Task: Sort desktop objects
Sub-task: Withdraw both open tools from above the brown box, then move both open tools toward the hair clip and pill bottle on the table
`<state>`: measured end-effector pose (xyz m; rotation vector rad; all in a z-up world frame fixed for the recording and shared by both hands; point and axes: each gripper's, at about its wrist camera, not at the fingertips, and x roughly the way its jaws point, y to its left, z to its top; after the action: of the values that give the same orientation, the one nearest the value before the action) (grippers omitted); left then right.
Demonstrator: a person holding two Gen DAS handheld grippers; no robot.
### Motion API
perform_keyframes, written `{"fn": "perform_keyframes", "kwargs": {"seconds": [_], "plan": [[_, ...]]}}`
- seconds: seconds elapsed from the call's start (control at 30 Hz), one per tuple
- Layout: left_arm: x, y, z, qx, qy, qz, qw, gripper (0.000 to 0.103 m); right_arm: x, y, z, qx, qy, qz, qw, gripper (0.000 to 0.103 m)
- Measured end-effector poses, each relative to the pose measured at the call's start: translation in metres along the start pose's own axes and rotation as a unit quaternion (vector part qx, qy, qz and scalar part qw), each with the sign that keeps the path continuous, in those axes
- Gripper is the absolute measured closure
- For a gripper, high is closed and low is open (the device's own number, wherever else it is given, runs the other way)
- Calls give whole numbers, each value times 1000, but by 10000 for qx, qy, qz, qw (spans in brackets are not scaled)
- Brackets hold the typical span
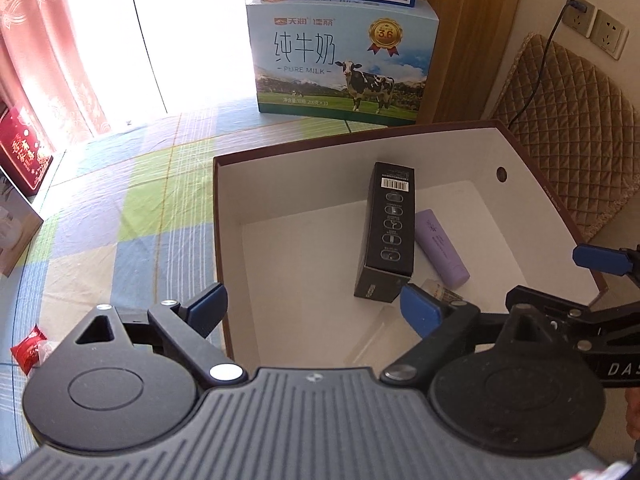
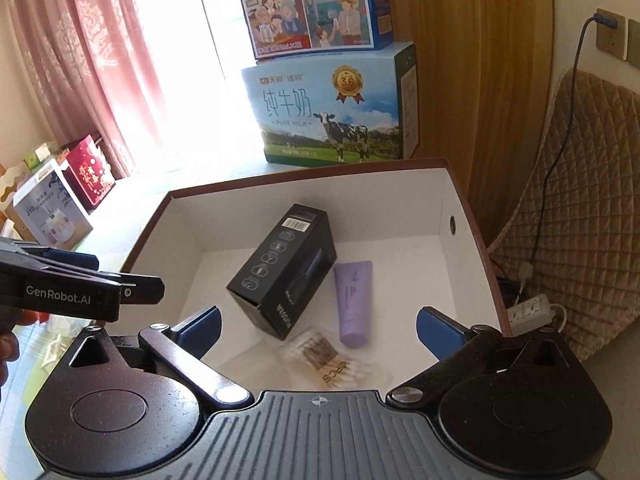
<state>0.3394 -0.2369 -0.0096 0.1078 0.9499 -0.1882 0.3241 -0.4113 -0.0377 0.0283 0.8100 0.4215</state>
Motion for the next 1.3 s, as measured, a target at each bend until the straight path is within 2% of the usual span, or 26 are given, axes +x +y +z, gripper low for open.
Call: {"fn": "perform_keyframes", "kwargs": {"seconds": [0.63, 0.87, 1.3], "plan": [[-63, 33, -71, -91, -79, -148, 9998, 12, -42, 54, -43, -53, -29, 109, 9999, 2], [-84, 66, -107, -215, -1, -127, 9997, 12, -44, 87, -69, -65, 106, 237, 9996, 2], [-96, 150, -175, -804, 424, 224, 9956, 12, -20, 152, -107, -27, 636, 665, 9958, 2]]}}
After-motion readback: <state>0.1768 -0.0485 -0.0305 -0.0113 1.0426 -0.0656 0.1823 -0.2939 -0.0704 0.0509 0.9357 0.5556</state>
